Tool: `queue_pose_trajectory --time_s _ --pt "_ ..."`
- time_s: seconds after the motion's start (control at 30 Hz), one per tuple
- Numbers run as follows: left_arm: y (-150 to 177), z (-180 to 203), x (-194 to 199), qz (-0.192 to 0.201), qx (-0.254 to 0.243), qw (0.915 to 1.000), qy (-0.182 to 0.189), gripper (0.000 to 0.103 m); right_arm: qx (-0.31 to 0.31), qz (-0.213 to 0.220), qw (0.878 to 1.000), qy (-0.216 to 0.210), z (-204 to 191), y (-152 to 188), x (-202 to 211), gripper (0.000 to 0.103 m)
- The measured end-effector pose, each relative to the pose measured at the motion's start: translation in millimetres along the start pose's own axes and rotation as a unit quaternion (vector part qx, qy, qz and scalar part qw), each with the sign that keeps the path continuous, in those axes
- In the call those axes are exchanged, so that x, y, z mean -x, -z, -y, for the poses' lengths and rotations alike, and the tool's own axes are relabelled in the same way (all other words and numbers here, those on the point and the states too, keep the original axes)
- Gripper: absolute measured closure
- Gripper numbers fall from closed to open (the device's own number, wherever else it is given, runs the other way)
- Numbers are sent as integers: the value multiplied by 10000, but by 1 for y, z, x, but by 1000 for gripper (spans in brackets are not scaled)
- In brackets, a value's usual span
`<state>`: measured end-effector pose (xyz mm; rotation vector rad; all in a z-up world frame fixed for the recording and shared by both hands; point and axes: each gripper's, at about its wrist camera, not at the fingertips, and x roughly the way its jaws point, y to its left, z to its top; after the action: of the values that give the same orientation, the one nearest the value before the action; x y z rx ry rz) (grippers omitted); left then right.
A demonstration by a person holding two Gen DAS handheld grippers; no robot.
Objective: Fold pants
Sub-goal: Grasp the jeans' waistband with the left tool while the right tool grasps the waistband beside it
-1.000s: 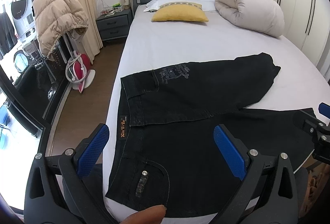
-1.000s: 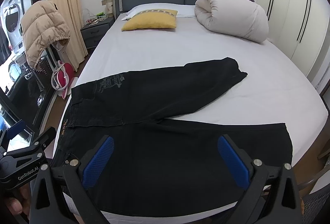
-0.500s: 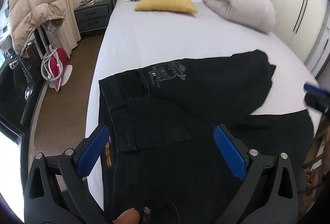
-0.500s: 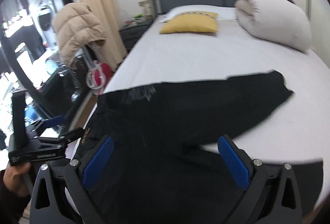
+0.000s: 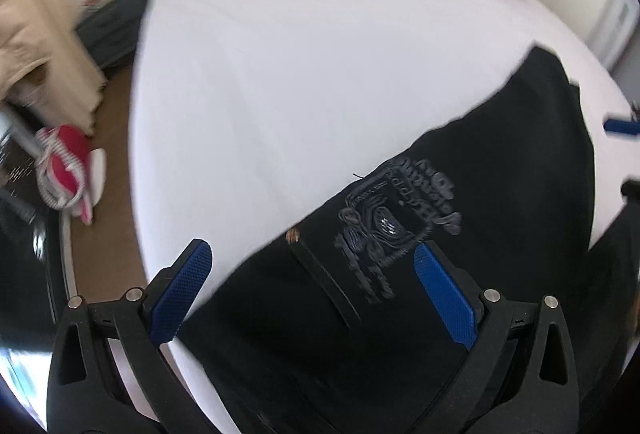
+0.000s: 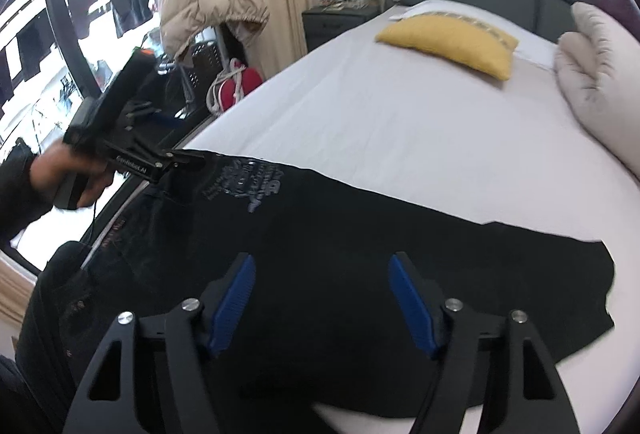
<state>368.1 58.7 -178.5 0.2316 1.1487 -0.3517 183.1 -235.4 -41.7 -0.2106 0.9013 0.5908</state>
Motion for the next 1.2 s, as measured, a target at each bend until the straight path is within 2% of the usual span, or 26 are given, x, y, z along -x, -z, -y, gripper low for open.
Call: queue_pose_trajectory --time_s 0.1,0.2,0.3,0.4,0.43,0.47,0.5,0.57,0.6,0.67,0.87,1.03,1.2 --pt "-15 -11 -33 -369 -239 9989 175 0 -2 -29 9998 -190 19 -9 -18 31" --pt "-28 -29 -71 -790 -170 9958 423 0 1 17 9993 -372 28 -15 -28 31" --pt "-32 -40 -90 -951 -145 9932 663 0 154 36 9990 -425 29 -25 -41 31" --pt "-36 -38 -97 -1023 -388 9921 609 7 497 -55 9976 -474 23 -34 -56 31" --pt "-39 -36 -99 -1056 -458 9913 634 17 651 -128 9966 -487 19 -39 -62 33" --pt "-40 -33 -99 -1057 -504 9909 668 32 755 -181 9956 -520 16 -43 -67 35" --pt "-43 -30 -99 -1075 -586 9898 735 40 849 -243 9946 -544 13 -46 -73 37" --pt "-49 -24 -100 -1065 -689 9889 772 81 1022 -404 9923 -570 8 -57 -89 44" --pt "-51 -19 -100 -1011 -784 9899 611 88 1125 -480 9907 -597 4 -62 -97 46" --pt "-49 -16 -95 -863 -815 9915 532 91 1267 -596 9881 -632 -2 -68 -107 49" --pt "-43 -16 -70 -63 -717 9970 301 92 1669 -963 9786 -721 -12 -78 -133 51" --pt "-37 -11 -44 518 -1051 9931 -7 92 2014 -1245 9688 -739 -17 -85 -147 51" --pt "-26 -18 -26 814 -1282 9882 -176 92 2242 -1626 9567 -893 -18 -89 -158 51"
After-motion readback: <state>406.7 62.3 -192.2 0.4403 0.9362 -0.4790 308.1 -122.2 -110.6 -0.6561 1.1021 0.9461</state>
